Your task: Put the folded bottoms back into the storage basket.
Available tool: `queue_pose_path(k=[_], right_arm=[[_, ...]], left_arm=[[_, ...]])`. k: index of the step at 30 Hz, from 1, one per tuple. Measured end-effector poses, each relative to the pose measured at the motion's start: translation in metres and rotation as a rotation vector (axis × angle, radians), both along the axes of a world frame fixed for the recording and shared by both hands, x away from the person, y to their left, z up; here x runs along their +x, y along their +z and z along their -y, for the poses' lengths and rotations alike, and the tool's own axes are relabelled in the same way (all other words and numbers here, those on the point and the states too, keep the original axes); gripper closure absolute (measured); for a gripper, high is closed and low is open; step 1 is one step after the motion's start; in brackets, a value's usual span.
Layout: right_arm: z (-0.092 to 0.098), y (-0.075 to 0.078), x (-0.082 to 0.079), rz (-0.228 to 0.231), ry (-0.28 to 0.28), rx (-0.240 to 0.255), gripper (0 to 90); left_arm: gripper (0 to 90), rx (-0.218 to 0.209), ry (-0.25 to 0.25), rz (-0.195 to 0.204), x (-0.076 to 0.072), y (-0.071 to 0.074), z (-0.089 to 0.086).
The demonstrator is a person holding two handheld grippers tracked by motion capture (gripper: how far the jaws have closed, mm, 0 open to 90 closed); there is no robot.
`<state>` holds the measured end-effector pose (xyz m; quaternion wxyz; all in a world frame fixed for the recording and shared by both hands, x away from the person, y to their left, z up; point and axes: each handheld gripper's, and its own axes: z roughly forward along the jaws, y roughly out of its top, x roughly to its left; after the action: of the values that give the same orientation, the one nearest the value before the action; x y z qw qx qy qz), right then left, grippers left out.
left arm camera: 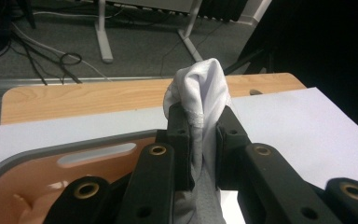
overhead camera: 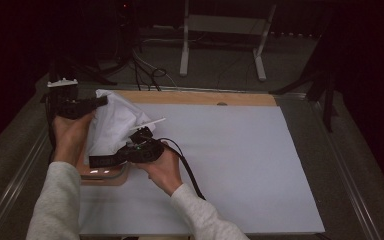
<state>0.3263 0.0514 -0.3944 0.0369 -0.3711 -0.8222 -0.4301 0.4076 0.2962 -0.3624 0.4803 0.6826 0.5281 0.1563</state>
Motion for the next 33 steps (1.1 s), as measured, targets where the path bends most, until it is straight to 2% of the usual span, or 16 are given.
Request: queue_pose_path(k=[33], right_arm=[[-0.024,-0.008,-0.003,-0.002,0.027,-0.021,76.7]], left_arm=[[80.2,0.018,0.039,-0.026,-0.006,-0.01,-0.022]])
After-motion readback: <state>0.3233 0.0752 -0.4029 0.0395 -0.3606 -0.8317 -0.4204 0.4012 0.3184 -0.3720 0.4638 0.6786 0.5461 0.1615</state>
